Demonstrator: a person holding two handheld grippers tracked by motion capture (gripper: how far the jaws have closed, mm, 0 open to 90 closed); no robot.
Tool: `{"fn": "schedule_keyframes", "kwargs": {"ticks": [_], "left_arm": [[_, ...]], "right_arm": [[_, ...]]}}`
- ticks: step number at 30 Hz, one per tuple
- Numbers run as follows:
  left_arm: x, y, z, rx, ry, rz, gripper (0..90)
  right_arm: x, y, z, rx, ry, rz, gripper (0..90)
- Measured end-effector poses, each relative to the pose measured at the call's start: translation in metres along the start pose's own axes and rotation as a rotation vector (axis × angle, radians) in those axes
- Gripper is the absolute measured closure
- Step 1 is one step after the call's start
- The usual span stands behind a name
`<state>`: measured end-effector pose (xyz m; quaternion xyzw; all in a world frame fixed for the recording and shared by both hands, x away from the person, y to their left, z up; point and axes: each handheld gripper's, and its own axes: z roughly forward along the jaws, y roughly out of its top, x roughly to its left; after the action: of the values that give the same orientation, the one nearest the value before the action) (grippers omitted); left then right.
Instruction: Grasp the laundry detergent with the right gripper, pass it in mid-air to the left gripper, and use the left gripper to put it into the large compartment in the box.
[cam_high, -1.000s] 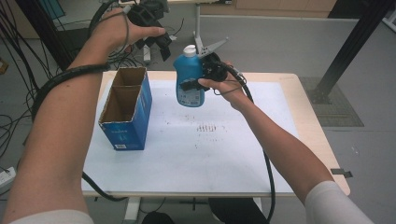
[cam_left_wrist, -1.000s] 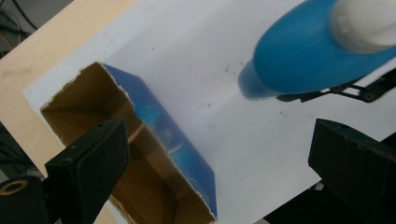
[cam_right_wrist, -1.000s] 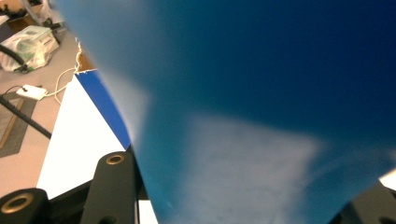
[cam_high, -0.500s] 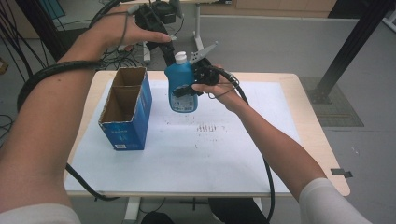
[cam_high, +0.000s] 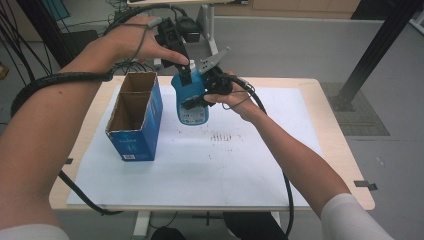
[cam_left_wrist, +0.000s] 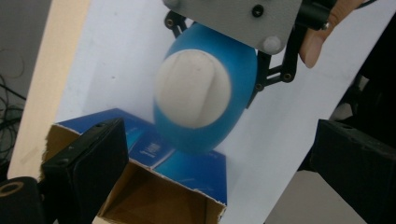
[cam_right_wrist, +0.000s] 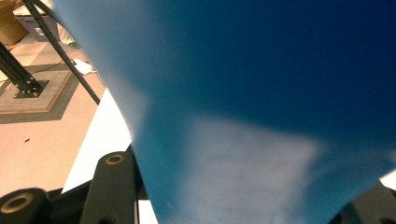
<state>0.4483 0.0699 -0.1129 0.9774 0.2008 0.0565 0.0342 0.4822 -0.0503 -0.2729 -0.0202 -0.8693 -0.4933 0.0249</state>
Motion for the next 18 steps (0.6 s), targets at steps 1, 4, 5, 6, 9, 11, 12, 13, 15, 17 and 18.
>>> {"fn": "schedule_keyframes", "kwargs": {"ticks": [1, 4, 5, 6, 9, 11, 12, 13, 15, 17, 18], "left_arm": [[0.000, 0.001, 0.001, 0.002, -0.002, 0.003, 4.6], [-0.002, 0.003, 0.004, -0.003, -0.007, 0.012, 4.7], [-0.002, 0.004, 0.005, -0.003, -0.011, 0.013, 4.5], [-0.003, 0.005, 0.007, 0.000, -0.015, 0.013, 4.6], [-0.003, 0.007, 0.010, 0.006, -0.015, 0.018, 4.6], [-0.003, 0.009, 0.011, 0.014, -0.015, 0.026, 4.7], [-0.003, 0.010, 0.012, 0.016, -0.015, 0.028, 4.6], [-0.002, 0.011, 0.013, 0.021, -0.017, 0.031, 4.7], [-0.002, 0.011, 0.014, 0.022, -0.017, 0.038, 4.7], [-0.002, 0.012, 0.015, 0.026, -0.028, 0.035, 4.6], [-0.003, 0.012, 0.016, 0.030, -0.032, 0.040, 4.8]], "right_arm": [[0.001, 0.000, 0.000, 0.000, 0.000, -0.003, 44.1], [0.002, 0.001, -0.002, -0.010, 0.005, -0.014, 44.1], [0.003, 0.001, -0.002, -0.015, 0.008, -0.015, 44.1], [0.004, 0.002, -0.002, -0.016, 0.010, -0.018, 44.1], [0.006, 0.003, -0.003, -0.022, 0.013, -0.028, 44.2], [0.007, 0.003, -0.003, -0.025, 0.020, -0.036, 44.1], [0.008, 0.003, -0.002, -0.024, 0.024, -0.038, 44.1], [0.009, 0.003, -0.002, -0.024, 0.028, -0.042, 44.1], [0.010, 0.004, -0.001, -0.028, 0.031, -0.049, 44.1], [0.011, 0.003, -0.001, -0.038, 0.039, -0.051, 44.1], [0.011, 0.002, -0.001, -0.042, 0.043, -0.049, 44.2]]}}
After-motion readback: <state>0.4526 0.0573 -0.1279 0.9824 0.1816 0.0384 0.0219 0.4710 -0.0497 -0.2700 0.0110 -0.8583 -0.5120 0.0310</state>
